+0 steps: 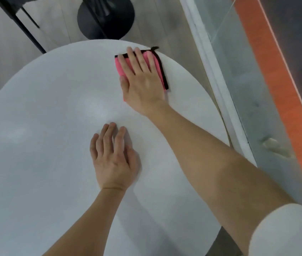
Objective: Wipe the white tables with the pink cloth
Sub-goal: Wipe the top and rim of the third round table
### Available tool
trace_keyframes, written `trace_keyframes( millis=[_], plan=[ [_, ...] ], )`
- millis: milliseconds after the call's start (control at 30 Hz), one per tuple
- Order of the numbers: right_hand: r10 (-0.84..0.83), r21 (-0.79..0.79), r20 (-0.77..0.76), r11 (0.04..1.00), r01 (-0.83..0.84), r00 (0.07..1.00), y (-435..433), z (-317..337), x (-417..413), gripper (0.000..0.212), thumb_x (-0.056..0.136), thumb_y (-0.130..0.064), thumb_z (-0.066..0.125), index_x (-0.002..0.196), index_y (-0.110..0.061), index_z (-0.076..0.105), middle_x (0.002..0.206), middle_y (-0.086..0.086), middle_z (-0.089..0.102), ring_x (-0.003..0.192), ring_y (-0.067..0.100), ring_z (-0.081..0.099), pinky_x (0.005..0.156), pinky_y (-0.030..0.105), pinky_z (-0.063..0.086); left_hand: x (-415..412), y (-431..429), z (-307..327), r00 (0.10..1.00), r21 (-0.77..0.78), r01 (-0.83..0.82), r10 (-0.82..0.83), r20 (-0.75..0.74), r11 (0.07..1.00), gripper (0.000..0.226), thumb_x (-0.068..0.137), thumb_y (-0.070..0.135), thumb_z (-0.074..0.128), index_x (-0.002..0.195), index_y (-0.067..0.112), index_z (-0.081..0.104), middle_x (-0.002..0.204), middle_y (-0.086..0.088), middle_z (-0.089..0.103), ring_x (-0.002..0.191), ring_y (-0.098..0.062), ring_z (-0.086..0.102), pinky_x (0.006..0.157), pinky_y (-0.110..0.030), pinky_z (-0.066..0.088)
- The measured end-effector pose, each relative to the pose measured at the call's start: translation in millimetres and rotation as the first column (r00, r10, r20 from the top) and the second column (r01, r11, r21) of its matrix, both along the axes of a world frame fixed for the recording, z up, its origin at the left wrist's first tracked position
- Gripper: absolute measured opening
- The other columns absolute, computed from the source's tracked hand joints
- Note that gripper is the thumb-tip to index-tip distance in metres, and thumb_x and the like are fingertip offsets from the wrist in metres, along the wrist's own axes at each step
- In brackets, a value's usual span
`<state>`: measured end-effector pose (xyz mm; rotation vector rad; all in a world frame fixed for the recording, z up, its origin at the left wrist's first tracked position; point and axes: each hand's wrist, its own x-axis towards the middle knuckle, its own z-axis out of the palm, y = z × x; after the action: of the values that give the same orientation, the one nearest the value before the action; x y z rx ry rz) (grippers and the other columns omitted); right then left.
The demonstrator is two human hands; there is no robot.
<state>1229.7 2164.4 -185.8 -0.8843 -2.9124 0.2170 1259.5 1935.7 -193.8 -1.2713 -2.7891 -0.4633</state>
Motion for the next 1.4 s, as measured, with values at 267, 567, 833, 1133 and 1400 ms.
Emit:
trace_keyframes(
  millis=[267, 567, 833, 1133, 1400],
  plan=[
    [-0.267, -0.023, 0.108, 0.962, 0.271, 0.957, -29.1, 9.0, 185.2, 0.062, 0.117, -0.041, 0.028, 0.174, -0.019, 0.018, 0.182, 0.009, 0.011, 0.169, 0.025, 0.005, 0.135, 0.054, 0.012, 1.1, 1.9, 3.9, 0.998, -0.055, -0.008, 0.011, 0.056, 0.998, 0.054, 0.102, 0.030, 0.044, 0.146, 0.006, 0.062, 0.160, -0.019, 0.051, 0.157, -0.038, 0.040, 0.128, -0.062, 0.026],
    [-0.284, -0.028, 0.026, 0.958, 0.285, 0.958, 5.2, 0.6, -30.7, 0.067, 0.113, -0.044, 0.019, 0.174, -0.018, 0.016, 0.181, 0.015, 0.013, 0.168, 0.033, 0.007, 0.134, 0.056, 0.004, -0.5, -3.1, 0.5, 1.000, -0.083, 0.009, -0.007, 0.030, 0.997, 0.053, 0.101, 0.027, 0.045, 0.146, 0.006, 0.062, 0.161, -0.021, 0.050, 0.156, -0.040, 0.041, 0.127, -0.063, 0.027],
    [-0.280, -0.038, -0.021, 0.960, 0.279, 0.960, -5.8, -1.8, 74.7, 0.063, 0.115, -0.044, 0.027, 0.172, -0.019, 0.028, 0.179, 0.011, 0.024, 0.167, 0.029, 0.017, 0.135, 0.053, 0.012, 1.0, -1.2, 3.7, 0.999, -0.073, 0.005, -0.002, 0.045, 0.997, 0.054, 0.099, 0.028, 0.047, 0.146, 0.007, 0.062, 0.162, -0.020, 0.049, 0.156, -0.039, 0.041, 0.128, -0.062, 0.026],
    [-0.567, -0.028, 0.139, 0.817, 0.575, 0.812, -102.7, 12.6, 208.9, 0.062, 0.117, -0.039, 0.028, 0.174, -0.015, 0.020, 0.181, 0.014, 0.013, 0.169, 0.030, 0.008, 0.134, 0.058, 0.012, 1.8, -0.2, 5.2, 0.993, -0.099, -0.006, 0.018, 0.119, 0.995, 0.059, 0.094, 0.024, 0.053, 0.153, 0.014, 0.051, 0.167, -0.015, 0.041, 0.163, -0.031, 0.028, 0.133, -0.058, 0.014],
    [-0.360, -0.028, 0.067, 0.931, 0.363, 0.930, -7.9, -3.5, 73.9, 0.067, 0.113, -0.047, 0.017, 0.173, -0.019, 0.023, 0.180, 0.012, 0.019, 0.168, 0.030, 0.013, 0.136, 0.055, 0.007, 0.4, -2.5, 2.6, 0.998, -0.094, 0.036, -0.031, 0.055, 0.995, 0.058, 0.097, 0.029, 0.050, 0.153, 0.013, 0.049, 0.168, -0.015, 0.040, 0.161, -0.032, 0.029, 0.132, -0.057, 0.014]
  ],
)
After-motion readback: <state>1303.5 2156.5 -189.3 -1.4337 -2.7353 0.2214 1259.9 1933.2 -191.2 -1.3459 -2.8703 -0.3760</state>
